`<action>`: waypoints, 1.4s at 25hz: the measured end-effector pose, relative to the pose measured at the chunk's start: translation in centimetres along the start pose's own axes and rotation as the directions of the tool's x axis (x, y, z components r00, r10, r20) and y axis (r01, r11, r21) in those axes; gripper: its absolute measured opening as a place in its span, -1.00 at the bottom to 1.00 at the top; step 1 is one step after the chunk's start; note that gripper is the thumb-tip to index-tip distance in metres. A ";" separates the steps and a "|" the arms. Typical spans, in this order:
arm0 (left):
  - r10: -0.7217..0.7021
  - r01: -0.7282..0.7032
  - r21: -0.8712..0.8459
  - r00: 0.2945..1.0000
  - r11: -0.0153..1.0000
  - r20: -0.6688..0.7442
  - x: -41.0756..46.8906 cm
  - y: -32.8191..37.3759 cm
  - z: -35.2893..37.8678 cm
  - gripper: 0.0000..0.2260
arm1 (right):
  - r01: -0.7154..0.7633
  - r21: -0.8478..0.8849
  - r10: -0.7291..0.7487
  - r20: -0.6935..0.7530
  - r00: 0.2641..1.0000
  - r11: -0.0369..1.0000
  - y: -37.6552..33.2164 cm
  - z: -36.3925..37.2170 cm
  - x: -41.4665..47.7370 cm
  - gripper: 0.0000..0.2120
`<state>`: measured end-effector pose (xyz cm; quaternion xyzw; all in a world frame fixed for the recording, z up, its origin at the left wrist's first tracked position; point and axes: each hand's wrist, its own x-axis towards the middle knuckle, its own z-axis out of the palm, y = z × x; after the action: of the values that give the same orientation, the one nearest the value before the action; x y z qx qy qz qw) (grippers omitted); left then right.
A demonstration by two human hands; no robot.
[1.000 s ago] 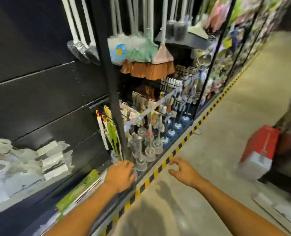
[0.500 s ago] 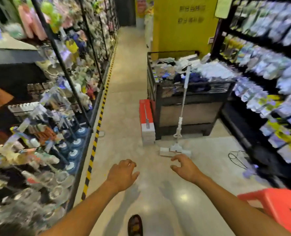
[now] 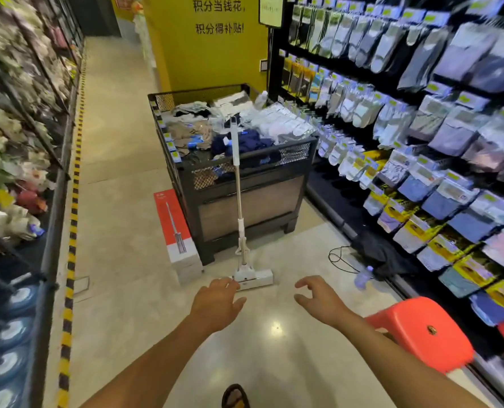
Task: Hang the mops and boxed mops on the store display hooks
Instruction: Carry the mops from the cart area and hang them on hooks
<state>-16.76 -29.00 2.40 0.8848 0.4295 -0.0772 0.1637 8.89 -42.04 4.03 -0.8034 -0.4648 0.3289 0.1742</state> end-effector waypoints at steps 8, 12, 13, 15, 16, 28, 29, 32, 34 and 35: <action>-0.015 0.011 -0.104 0.999 0.995 -0.044 12.5 -3.9 -4.7 -0.58 | 0.014 -0.026 -0.014 -0.024 1.000 1.000 -3.4 -4.7 12.6 -0.72; -0.059 0.053 -0.121 0.997 0.991 -0.047 17.8 -6.6 -6.7 -0.56 | 0.053 -0.027 -0.054 -0.002 0.999 0.998 -5.0 -6.2 19.1 -0.70; -0.077 0.070 -0.126 0.996 0.990 -0.048 19.3 -7.2 -7.2 -0.56 | 0.066 -0.029 -0.065 0.008 0.998 0.997 -5.5 -6.5 21.0 -0.70; -0.103 0.095 -0.138 0.993 0.986 -0.051 22.2 -8.0 -8.1 -0.56 | 0.100 -0.030 -0.099 0.031 0.995 0.995 -6.5 -7.0 25.0 -0.69; -0.113 0.103 -0.146 0.992 0.984 -0.056 23.8 -8.3 -8.5 -0.56 | 0.119 -0.036 -0.118 0.040 0.992 0.992 -6.9 -7.4 27.2 -0.68; -0.270 0.230 -0.414 0.962 0.881 -0.041 45.6 -8.4 -16.9 -0.59 | 0.255 -0.001 -0.250 0.199 0.948 0.967 -9.8 -15.7 51.5 -0.68; -0.282 0.231 -0.445 0.958 0.865 -0.052 47.3 -8.3 -17.7 -0.59 | 0.253 0.003 -0.248 0.211 0.946 0.967 -9.7 -16.1 52.7 -0.68; -0.300 0.213 -0.539 0.951 0.815 -0.077 51.8 -7.9 -19.8 -0.60 | 0.244 0.006 -0.239 0.233 0.943 0.970 -9.2 -16.8 55.8 -0.69; -0.328 0.213 -0.618 0.942 0.757 -0.077 54.3 -7.9 -20.5 -0.52 | 0.239 -0.001 -0.232 0.231 0.945 0.971 -8.9 -17.1 57.2 -0.69; -0.347 0.219 -0.653 0.935 0.725 -0.073 55.6 -8.2 -20.6 -0.40 | 0.230 -0.001 -0.224 0.231 0.947 0.973 -8.7 -17.3 57.9 -0.69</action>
<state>11.17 23.92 4.35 0.7037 0.5740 0.1330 0.3971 35.69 12.69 0.45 -0.7036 -0.5756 0.3906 0.1452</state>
